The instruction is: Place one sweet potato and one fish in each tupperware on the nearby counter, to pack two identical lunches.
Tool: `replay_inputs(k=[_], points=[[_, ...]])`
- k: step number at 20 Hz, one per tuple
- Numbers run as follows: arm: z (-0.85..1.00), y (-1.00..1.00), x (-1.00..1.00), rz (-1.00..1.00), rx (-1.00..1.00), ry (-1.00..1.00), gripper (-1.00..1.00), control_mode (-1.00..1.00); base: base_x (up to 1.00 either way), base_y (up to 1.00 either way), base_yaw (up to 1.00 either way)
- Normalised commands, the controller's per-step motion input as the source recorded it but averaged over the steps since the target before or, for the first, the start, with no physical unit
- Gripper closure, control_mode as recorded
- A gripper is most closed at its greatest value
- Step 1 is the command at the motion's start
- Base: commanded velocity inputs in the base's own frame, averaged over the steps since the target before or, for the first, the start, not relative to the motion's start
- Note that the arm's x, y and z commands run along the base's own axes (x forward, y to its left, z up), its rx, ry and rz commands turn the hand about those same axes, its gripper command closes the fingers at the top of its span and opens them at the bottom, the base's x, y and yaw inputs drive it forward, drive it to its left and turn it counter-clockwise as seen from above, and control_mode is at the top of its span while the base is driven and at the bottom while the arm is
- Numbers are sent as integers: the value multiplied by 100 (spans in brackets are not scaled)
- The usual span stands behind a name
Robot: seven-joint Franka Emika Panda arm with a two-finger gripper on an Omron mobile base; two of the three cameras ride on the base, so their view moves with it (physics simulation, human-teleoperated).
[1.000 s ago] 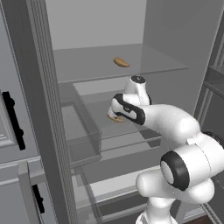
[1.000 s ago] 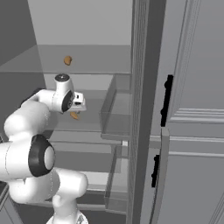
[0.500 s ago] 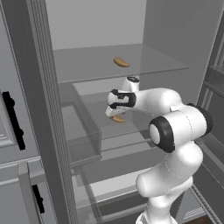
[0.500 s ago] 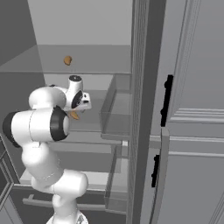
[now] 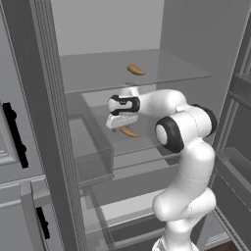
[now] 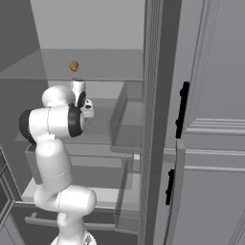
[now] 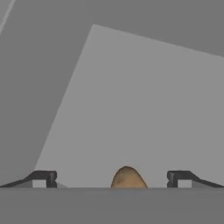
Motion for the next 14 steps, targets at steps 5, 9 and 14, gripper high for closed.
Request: replay_inputs(k=[5,9,14], points=[[-9,-3,-4,0,0,-12,-100,-100,0,0,0],[0,-18,0,0,2,-22,-100,-100,0,0,0],[-2,-14,-28,1,2,-14,-100,-100,0,0,0]])
